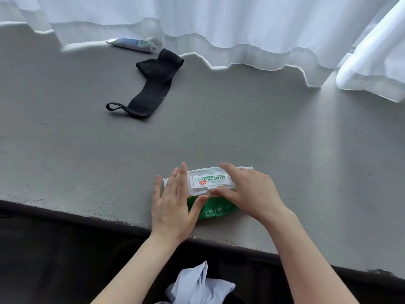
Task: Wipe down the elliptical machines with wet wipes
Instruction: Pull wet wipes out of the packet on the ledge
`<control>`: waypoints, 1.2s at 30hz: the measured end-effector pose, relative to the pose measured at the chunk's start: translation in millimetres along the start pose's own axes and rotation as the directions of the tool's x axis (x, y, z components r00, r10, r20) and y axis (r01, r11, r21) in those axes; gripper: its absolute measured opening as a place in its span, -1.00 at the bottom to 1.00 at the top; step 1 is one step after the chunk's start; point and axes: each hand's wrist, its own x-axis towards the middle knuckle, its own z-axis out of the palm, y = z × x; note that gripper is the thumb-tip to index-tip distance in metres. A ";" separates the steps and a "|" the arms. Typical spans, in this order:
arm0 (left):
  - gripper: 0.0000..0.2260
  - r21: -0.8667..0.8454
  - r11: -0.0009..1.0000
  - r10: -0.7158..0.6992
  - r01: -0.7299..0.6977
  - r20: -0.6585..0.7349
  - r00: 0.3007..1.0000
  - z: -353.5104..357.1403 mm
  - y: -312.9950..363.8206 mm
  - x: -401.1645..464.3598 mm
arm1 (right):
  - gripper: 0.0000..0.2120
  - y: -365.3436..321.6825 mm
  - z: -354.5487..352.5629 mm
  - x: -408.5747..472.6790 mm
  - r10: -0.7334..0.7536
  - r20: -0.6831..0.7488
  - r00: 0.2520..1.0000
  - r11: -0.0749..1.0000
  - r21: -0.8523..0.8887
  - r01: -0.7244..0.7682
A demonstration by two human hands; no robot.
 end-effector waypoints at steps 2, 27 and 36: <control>-0.27 0.026 1.000 0.000 0.000 -0.004 1.000 -0.5 -0.1 0.4 | -0.42 0.1 -1.2 4.5 -0.008 0.006 1.000 1.000 -0.001 0.008; -0.34 0.067 0.997 -0.048 0.045 0.046 0.998 0.8 9.6 8.2 | -0.84 18.5 44.7 -1.0 -0.358 -0.425 0.831 0.923 -0.028 0.383; -0.35 0.128 0.992 -0.001 -0.005 0.052 0.999 -3.9 10.0 12.6 | -0.90 -10.8 27.2 5.1 -0.193 -0.295 0.936 0.957 0.156 0.246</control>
